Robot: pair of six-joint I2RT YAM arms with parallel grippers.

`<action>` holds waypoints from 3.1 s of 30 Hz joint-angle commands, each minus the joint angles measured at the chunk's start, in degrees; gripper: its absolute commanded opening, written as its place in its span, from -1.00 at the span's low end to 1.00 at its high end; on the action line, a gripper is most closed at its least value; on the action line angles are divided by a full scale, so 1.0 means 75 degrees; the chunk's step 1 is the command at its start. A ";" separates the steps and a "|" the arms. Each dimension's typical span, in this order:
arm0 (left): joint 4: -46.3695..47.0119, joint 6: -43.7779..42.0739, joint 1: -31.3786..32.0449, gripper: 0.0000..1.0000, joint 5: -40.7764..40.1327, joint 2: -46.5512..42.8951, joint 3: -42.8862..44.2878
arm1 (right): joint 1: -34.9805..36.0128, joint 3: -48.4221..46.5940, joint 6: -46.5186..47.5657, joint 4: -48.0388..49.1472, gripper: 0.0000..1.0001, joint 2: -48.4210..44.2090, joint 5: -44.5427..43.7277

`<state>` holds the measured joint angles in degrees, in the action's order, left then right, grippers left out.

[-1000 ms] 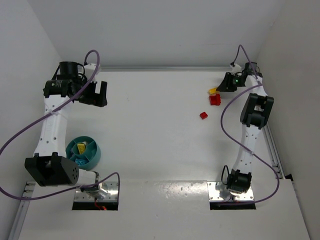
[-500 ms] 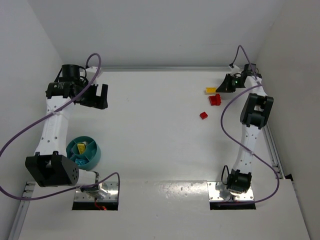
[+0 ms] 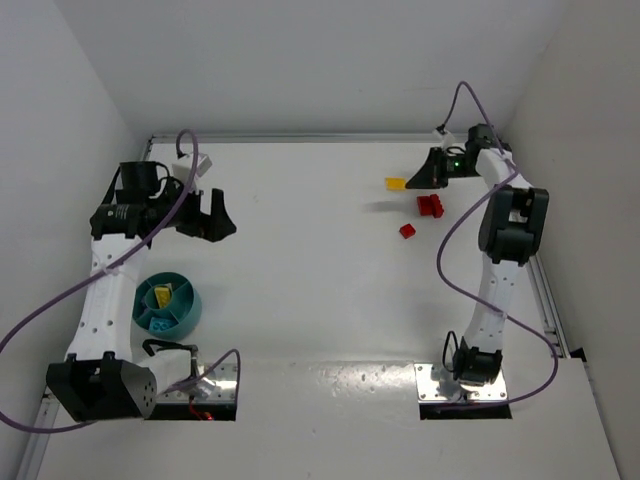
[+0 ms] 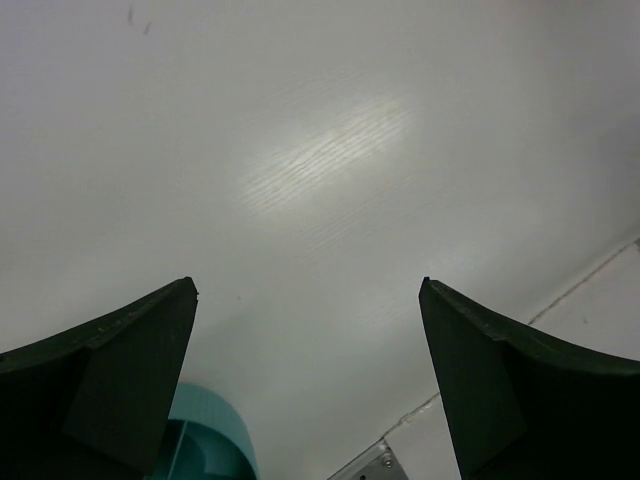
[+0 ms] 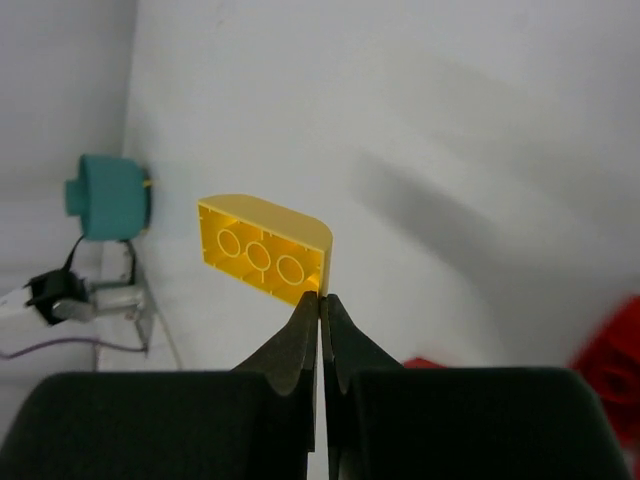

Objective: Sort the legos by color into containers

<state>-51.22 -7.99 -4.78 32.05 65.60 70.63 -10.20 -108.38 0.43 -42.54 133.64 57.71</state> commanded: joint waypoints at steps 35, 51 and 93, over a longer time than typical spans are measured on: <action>0.4064 -0.1032 0.3051 0.85 0.0297 -0.1786 -0.2609 | 0.4629 0.3094 -0.5272 0.3996 -1.00 -0.3100 0.1082; 0.4344 -0.1115 0.3262 0.83 -0.0149 -0.1575 -0.2609 | 0.5250 0.3305 -0.5354 0.3997 -1.00 -0.3558 0.1082; 0.3092 -0.1654 0.3332 -0.40 -0.0547 -0.2055 -0.2703 | 0.5461 0.3845 -0.3953 0.2944 -1.00 -0.3792 0.0872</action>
<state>-25.52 -18.87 19.59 28.77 51.96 50.63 30.94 -80.14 -36.71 -16.08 108.64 64.55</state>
